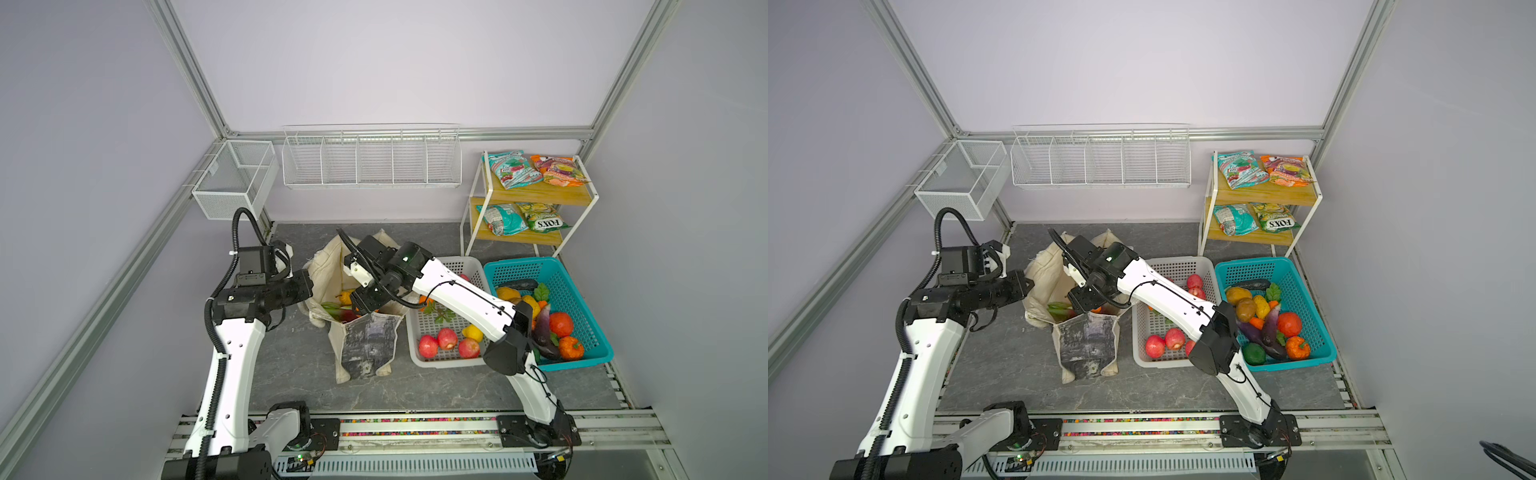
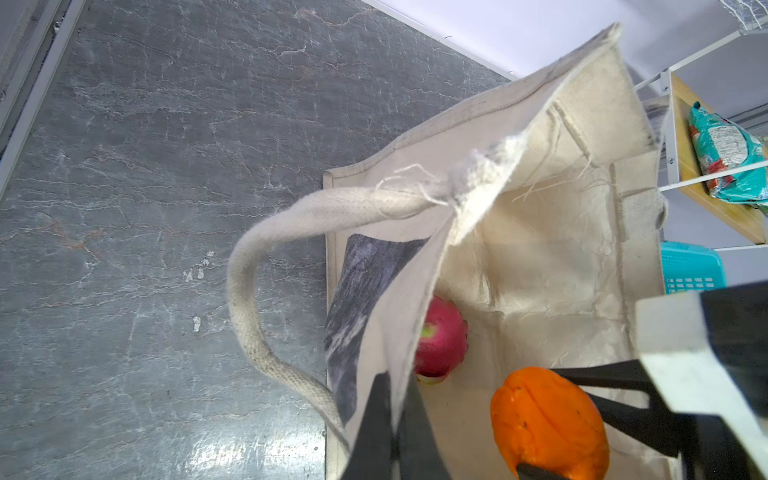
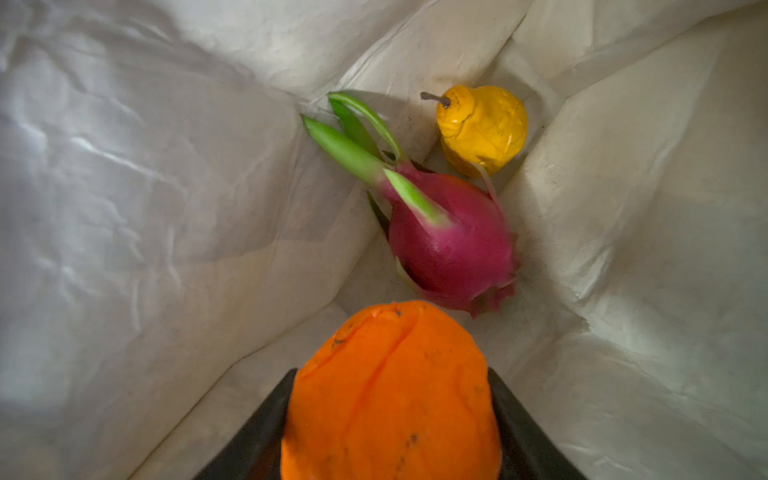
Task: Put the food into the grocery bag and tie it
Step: 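Lower the orange into the bag beside the dragon fruit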
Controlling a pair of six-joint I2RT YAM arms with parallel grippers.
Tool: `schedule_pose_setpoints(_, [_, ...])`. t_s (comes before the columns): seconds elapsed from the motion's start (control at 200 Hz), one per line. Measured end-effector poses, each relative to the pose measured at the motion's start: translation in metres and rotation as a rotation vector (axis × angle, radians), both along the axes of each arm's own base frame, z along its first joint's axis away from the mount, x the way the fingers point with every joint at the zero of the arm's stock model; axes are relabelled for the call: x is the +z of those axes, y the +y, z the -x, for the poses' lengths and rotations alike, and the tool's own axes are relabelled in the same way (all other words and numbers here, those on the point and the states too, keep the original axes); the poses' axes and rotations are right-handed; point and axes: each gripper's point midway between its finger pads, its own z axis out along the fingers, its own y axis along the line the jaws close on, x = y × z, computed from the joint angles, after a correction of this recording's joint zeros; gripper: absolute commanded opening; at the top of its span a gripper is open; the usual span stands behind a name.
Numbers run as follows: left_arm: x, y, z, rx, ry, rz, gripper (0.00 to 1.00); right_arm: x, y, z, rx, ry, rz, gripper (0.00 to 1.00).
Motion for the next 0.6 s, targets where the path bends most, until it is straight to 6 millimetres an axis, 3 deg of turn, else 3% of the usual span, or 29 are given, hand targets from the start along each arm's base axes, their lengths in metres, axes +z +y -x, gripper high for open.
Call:
schedule_pose_setpoints(0.33, [0.001,0.0,-0.001,0.001,-0.003,0.004,0.0,-0.004,0.005,0.017,0.054,0.034,0.003,0.58])
schedule_pose_setpoints(0.6, [0.001,-0.002,-0.002,-0.003,-0.003,0.013,0.0,-0.023,0.01,0.02,0.069,0.07,0.028,0.58])
